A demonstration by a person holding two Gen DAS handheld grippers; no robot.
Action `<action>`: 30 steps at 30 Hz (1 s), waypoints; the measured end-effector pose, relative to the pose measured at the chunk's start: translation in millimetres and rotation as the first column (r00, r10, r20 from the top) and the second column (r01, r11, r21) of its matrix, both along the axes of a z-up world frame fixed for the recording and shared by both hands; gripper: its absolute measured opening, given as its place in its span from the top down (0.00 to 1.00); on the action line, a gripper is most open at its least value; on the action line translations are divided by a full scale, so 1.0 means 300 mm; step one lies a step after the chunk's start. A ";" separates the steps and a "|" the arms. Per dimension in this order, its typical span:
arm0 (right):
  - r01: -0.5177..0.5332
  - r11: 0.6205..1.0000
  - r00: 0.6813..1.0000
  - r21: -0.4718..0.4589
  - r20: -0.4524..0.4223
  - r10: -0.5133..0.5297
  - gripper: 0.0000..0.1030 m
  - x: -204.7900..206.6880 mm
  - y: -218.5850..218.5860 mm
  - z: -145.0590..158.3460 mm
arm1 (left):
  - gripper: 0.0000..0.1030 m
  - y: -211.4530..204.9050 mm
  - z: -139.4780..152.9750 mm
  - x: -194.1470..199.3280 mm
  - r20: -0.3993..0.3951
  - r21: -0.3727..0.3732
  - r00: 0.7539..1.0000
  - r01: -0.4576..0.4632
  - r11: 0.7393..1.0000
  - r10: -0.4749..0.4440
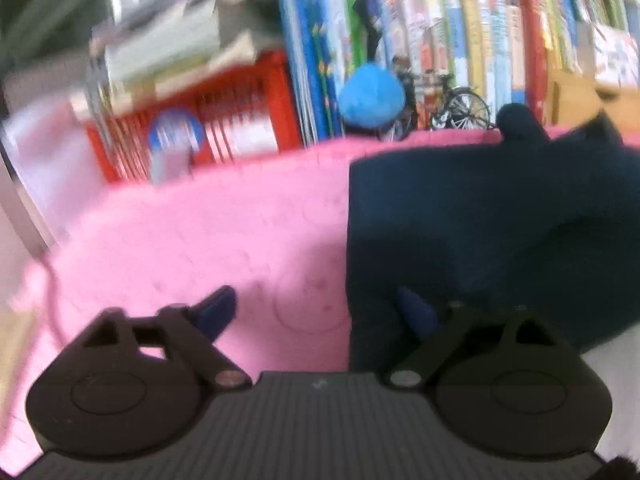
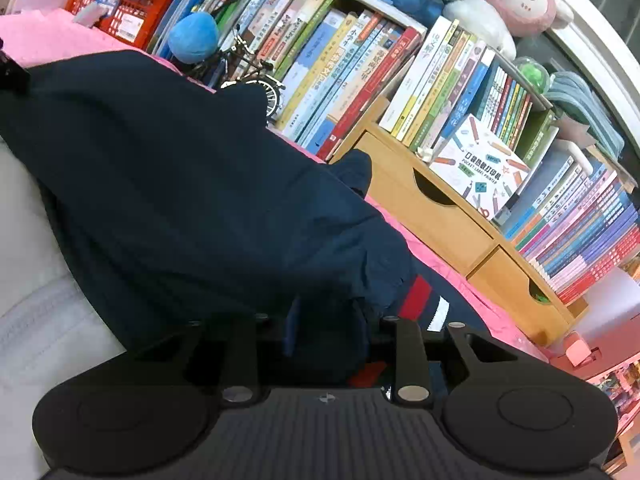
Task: Fold clothes
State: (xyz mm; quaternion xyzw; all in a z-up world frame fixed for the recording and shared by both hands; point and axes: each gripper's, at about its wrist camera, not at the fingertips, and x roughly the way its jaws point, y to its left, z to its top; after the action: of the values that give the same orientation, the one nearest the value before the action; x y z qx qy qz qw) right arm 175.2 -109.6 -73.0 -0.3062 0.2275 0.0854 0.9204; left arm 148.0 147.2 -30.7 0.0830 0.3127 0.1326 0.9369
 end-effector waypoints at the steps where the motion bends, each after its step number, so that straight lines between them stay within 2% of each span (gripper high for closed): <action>1: -0.001 1.000 1.000 0.016 -0.007 0.001 0.70 0.000 -0.006 0.006 | 0.30 -0.027 0.023 -0.014 0.021 0.004 1.000 0.022 1.000 -0.022; 4: -0.005 0.998 1.000 0.069 -0.030 0.007 0.70 0.007 -0.028 0.025 | 0.26 -0.121 0.094 -0.043 0.089 -0.085 0.981 0.180 0.980 -0.172; 5: -0.006 0.997 0.999 0.081 -0.035 0.009 0.70 0.006 -0.033 0.029 | 0.25 -0.167 0.103 -0.033 0.086 -0.081 0.971 0.230 0.970 -0.223; 7: -0.006 0.996 0.999 0.094 -0.041 0.010 0.70 0.005 -0.037 0.033 | 0.25 -0.235 0.090 0.000 0.058 -0.036 0.961 0.272 0.962 -0.270; 9: -0.008 0.994 0.999 0.110 -0.049 0.014 0.70 0.006 -0.043 0.038 | 0.26 -0.264 0.034 0.052 -0.015 0.028 0.965 0.263 0.964 -0.263; 11: -0.018 0.986 0.997 0.165 -0.074 0.030 0.70 0.013 -0.066 0.049 | 0.24 -0.220 -0.026 0.080 -0.043 0.055 0.976 0.214 0.975 -0.212; 13: -0.031 0.964 0.991 0.264 -0.121 0.065 0.68 0.031 -0.109 0.065 | 0.23 -0.135 -0.046 0.072 -0.018 0.022 0.989 0.148 0.989 -0.148; 14: -0.036 0.949 0.986 0.312 -0.143 0.084 0.67 0.041 -0.130 0.072 | 0.21 -0.094 -0.059 0.077 -0.052 0.026 0.995 0.087 0.996 -0.085; 15: -0.038 0.935 0.981 0.352 -0.163 0.101 0.66 0.051 -0.148 0.077 | 0.17 -0.051 -0.065 0.063 -0.030 0.003 0.998 0.056 0.998 -0.056; 17: -0.043 0.912 0.973 0.409 -0.191 0.132 0.61 0.069 -0.172 0.083 | 0.16 -0.007 -0.063 0.048 -0.030 -0.031 0.999 0.017 0.999 -0.018; 20: -0.058 0.917 0.972 0.394 -0.188 0.142 0.58 0.065 -0.158 0.084 | 0.16 -0.018 -0.058 0.026 -0.026 0.002 1.000 -0.006 1.000 0.006; 22: -0.061 0.917 0.971 0.393 -0.189 0.146 0.57 0.067 -0.155 0.085 | 0.26 -0.039 -0.039 0.009 -0.024 0.008 1.000 -0.012 1.000 0.012; 23: -0.062 0.916 0.971 0.396 -0.190 0.148 0.56 0.069 -0.156 0.085 | 0.26 -0.051 -0.014 -0.017 -0.016 -0.011 1.000 -0.007 1.000 0.006; 25: -0.077 0.936 0.976 0.344 -0.166 0.141 0.54 0.054 -0.139 0.081 | 0.26 -0.083 0.041 -0.080 0.018 -0.058 0.999 0.027 0.998 -0.026; 27: -0.080 0.963 0.984 0.259 -0.132 0.117 0.48 0.020 -0.112 0.079 | 0.25 -0.127 0.084 -0.164 0.061 -0.088 0.994 0.096 0.991 -0.091; 28: -0.081 0.970 0.987 0.230 -0.120 0.111 0.41 -0.012 -0.098 0.087 | 0.24 -0.149 0.103 -0.205 0.080 -0.100 0.989 0.130 0.986 -0.122; 29: -0.084 0.975 0.988 0.206 -0.107 0.107 0.27 -0.046 -0.086 0.097 | 0.24 -0.179 0.106 -0.241 0.083 -0.096 0.985 0.162 0.982 -0.154; 30: -0.101 0.974 0.988 0.205 -0.095 0.123 0.19 -0.096 -0.083 0.113 | 0.24 -0.209 0.108 -0.276 0.085 -0.091 0.979 0.193 0.977 -0.185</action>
State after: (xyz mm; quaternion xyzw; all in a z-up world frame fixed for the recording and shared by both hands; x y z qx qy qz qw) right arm 146.4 -134.4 -39.2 -0.2196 0.2492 0.1758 0.9267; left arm 65.1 84.6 1.7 0.0607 0.2740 0.0304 0.9593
